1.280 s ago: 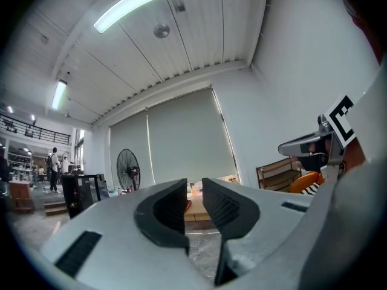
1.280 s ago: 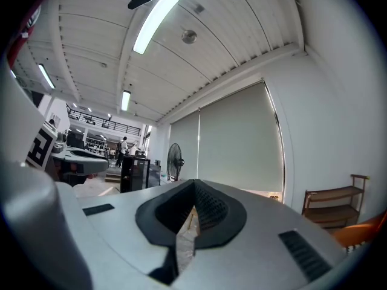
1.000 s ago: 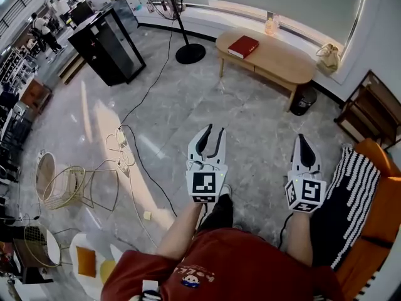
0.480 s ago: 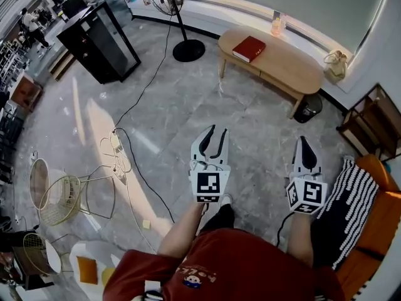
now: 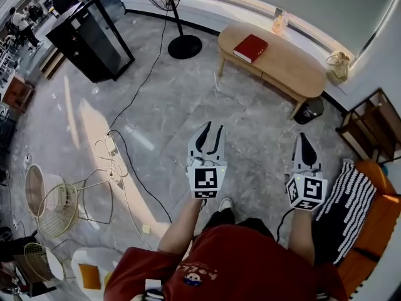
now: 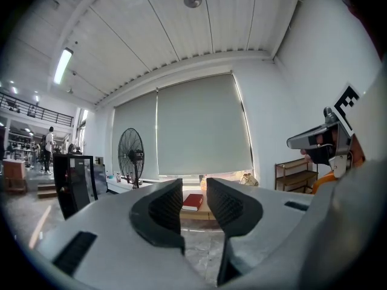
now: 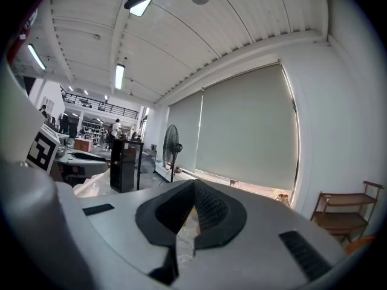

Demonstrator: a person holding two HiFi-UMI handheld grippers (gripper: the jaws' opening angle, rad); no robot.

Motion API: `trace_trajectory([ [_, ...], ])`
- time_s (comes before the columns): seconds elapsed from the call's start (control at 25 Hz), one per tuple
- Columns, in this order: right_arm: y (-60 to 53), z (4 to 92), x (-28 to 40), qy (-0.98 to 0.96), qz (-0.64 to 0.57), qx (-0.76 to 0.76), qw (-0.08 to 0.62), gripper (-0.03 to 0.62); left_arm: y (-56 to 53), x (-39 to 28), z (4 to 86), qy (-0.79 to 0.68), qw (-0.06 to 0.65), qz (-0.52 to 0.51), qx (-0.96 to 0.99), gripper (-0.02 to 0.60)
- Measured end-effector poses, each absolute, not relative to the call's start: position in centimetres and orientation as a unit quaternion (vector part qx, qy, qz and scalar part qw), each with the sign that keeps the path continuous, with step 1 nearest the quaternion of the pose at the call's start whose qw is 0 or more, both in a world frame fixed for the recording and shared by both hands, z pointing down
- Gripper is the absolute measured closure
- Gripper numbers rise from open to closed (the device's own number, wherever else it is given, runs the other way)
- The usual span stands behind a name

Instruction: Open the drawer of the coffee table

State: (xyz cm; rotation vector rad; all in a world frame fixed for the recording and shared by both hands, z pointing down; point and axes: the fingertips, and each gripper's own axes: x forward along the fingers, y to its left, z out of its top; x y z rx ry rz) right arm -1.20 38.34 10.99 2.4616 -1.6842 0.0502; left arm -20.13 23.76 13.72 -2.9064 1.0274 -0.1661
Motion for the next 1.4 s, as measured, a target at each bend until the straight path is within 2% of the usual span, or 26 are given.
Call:
trace_trajectory([
  [0.36,34.9,10.4,0.9,-0.557,0.009,0.828,0.068,0.599,20.7,-18.1,13.6,0.321,0.032,-0.055,-0.945,0.471],
  [0.64,32.2,11.1,5.8,-0.547,0.008,0.836,0.048,0.599,17.9,-13.6,14.0,0.312,0.044,-0.061,-0.947,0.471],
  [1.4,21.6,10.9,30.9,-0.540,0.013,0.841,0.027,0.599,7.1,11.5,11.6,0.306,0.057,-0.067,-0.948,0.471],
])
